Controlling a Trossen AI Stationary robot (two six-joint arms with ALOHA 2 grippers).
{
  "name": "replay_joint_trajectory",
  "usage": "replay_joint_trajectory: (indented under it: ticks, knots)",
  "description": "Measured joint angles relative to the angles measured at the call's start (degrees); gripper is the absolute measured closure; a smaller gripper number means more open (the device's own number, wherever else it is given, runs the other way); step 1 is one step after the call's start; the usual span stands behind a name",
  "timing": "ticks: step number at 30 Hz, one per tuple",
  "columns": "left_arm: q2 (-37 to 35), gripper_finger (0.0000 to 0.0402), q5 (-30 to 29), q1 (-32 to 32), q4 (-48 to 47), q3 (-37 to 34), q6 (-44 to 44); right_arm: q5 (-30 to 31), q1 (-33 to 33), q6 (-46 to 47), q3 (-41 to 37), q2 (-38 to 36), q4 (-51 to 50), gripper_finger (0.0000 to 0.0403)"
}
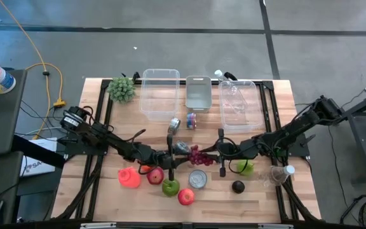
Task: Pick & Place Food Item
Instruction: Put the red grapes into the left transparent bin
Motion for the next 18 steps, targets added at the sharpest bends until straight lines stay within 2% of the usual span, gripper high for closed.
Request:
replay_joint_trajectory:
  ticks: [6, 13, 18]
  knots:
    - [0.0, 0.0382, -6.4, 0.0, -1.3, 0.0, -5.2, -0.1, 0.0, 1.9, 0.0, 0.0, 0.0, 0.0283]
    - [0.0, 0.0387, -6.6, 0.0, -1.7, 0.0, -6.1, 0.0, 0.0, 1.5, 0.0, 0.0, 0.0, 0.0186]
    - [0.0, 0.0388, -7.1, -0.4, -1.7, 0.0, -6.1, 0.2, 0.0, 1.3, 0.0, 0.0, 0.0, 0.0153]
